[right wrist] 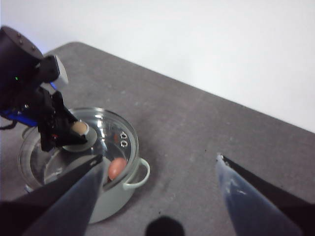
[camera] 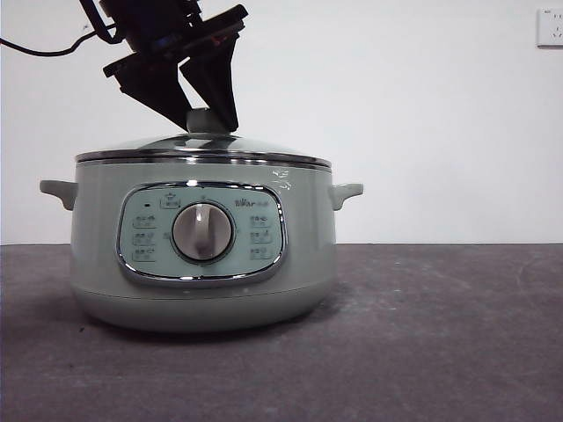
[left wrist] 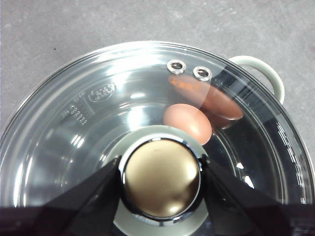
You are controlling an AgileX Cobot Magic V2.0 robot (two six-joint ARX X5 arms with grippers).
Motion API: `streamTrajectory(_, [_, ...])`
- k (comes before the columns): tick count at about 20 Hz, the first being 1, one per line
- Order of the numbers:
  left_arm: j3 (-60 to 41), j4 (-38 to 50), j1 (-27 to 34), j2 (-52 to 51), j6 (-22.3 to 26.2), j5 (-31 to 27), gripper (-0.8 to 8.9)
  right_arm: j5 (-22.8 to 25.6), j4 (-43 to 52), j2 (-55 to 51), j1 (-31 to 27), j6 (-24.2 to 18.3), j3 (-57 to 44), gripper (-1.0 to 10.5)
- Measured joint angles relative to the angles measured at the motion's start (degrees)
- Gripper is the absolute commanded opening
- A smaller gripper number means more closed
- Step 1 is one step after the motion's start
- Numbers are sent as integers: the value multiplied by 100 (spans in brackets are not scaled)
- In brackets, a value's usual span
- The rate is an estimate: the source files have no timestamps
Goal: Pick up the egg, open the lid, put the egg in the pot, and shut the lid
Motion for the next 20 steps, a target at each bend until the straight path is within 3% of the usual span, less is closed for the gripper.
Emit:
streamTrajectory(2, [0, -7, 0, 0, 0, 0, 66, 0, -87, 11, 0, 0, 0, 382])
streamTrajectory(3, [2, -7, 0, 0, 0, 0, 154, 0, -131, 20, 0, 0, 0, 382])
streamTrajectory(6, [2, -4, 0, 0, 0, 0, 560, -13, -295, 59, 0, 0, 0, 382])
streamTrajectory(7, [2, -4, 0, 0, 0, 0, 604, -13, -348, 72, 0, 0, 0, 382])
streamTrajectory(11, [7, -162, 0, -28, 26, -7, 602, -76, -634, 116, 0, 4, 0, 382])
streamTrajectory(20, [273, -894, -2, -439, 39, -7, 601, -1075, -1207, 269, 0, 131, 0, 382])
